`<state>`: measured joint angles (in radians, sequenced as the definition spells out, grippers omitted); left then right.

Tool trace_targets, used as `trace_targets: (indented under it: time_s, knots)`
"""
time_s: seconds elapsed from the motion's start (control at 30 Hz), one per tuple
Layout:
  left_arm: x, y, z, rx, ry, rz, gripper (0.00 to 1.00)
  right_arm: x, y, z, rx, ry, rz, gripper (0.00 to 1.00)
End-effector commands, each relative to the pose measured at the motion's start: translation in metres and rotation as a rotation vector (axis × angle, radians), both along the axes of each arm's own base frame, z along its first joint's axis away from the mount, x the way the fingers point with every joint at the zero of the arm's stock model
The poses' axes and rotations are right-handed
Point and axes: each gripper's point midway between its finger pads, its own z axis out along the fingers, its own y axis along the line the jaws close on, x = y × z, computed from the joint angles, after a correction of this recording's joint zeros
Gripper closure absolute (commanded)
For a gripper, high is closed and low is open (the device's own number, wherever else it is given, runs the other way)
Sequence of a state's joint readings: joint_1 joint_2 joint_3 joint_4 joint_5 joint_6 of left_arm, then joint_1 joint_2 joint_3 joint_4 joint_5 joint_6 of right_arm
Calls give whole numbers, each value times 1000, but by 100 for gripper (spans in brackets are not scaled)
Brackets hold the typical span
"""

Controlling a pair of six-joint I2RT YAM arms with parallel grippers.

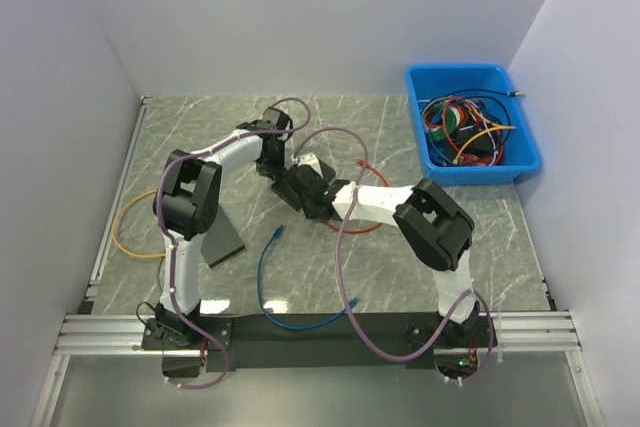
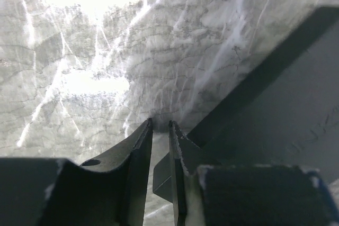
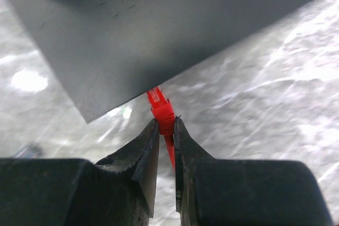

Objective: Insert the plug into the switch port

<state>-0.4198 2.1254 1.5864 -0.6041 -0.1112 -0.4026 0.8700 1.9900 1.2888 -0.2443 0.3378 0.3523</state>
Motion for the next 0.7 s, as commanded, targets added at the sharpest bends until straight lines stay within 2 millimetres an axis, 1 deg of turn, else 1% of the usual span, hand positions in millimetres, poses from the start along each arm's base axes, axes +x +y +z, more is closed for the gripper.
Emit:
trace_targets:
  time_s: [0.0, 0.03, 0.1, 0.27, 0.3, 0.37, 0.4, 0.43, 0.5, 0.57, 0.6, 0.63, 0.67]
  knots:
    - [-78, -27, -43, -4, 285, -113, 73, 1, 84, 52, 317, -149, 48, 100]
    - [-77, -26, -43, -1, 285, -110, 72, -6, 89, 51, 316, -145, 55, 100]
    - [-78, -24, -43, 8, 283, -109, 71, -11, 90, 48, 309, -138, 54, 100]
    - [-74, -23, -38, 3, 269, -101, 69, -20, 89, 51, 300, -140, 52, 100]
    - [-74, -22, -37, 2, 268, -99, 69, -18, 87, 55, 298, -154, 41, 94]
    - [-72, -21, -35, 2, 262, -91, 66, -19, 81, 54, 269, -156, 29, 83]
    - [-72, -20, -35, 0, 261, -86, 65, -18, 80, 57, 263, -164, 24, 68]
    - [-71, -20, -34, -2, 259, -81, 62, -16, 73, 56, 234, -174, 5, 62]
    - [-69, -19, -30, -9, 251, -69, 60, -15, 73, 64, 224, -189, 0, 55]
    - [-65, -11, -26, 10, 232, -45, 51, -15, 68, 69, 197, -203, -5, 53]
    - [-63, -10, -24, 8, 223, -41, 46, -15, 69, 80, 205, -219, -6, 52]
    - [-62, -9, -22, 6, 215, -35, 40, -16, 68, 83, 194, -224, -4, 51]
    - [-58, -7, -19, 4, 198, -29, 39, -16, 65, 88, 189, -237, -15, 51]
